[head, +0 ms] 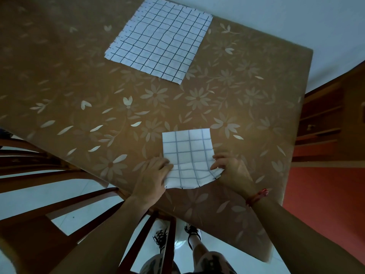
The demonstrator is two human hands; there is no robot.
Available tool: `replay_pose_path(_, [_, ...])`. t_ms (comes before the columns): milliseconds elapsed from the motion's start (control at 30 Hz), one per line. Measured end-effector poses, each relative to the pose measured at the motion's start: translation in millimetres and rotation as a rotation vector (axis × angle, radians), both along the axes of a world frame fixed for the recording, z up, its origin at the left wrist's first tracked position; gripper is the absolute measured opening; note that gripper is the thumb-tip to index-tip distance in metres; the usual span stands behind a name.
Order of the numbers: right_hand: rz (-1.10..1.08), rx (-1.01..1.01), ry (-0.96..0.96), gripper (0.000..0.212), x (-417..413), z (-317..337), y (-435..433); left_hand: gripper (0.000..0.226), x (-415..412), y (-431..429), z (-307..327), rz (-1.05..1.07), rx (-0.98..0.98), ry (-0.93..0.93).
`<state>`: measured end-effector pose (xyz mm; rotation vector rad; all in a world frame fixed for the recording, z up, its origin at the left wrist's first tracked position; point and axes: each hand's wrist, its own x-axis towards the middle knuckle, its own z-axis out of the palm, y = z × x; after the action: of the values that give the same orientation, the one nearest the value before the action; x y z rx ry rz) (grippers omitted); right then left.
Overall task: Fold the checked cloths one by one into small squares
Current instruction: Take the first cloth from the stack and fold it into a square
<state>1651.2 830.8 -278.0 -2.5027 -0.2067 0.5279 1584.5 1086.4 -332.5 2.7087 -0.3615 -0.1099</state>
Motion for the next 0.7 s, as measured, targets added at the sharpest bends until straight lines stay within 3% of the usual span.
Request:
replay_pose_path(467, [-0.009,-0.015,0.036,0.021,0,-21,-8,0.035,6,2,-6,0.126,-0.063,-0.089])
replay_pose_path(600, [-0.033,0.012,0.059,0.018,5,-21,-6,0.007,11,-1,-1,0.191,-0.058,-0.05])
replay_pose_path(700, [-0.084,0.022,-0.004,0.013,10,-22,-4,0.017,20,-3,1,0.337,-0.107,0.028])
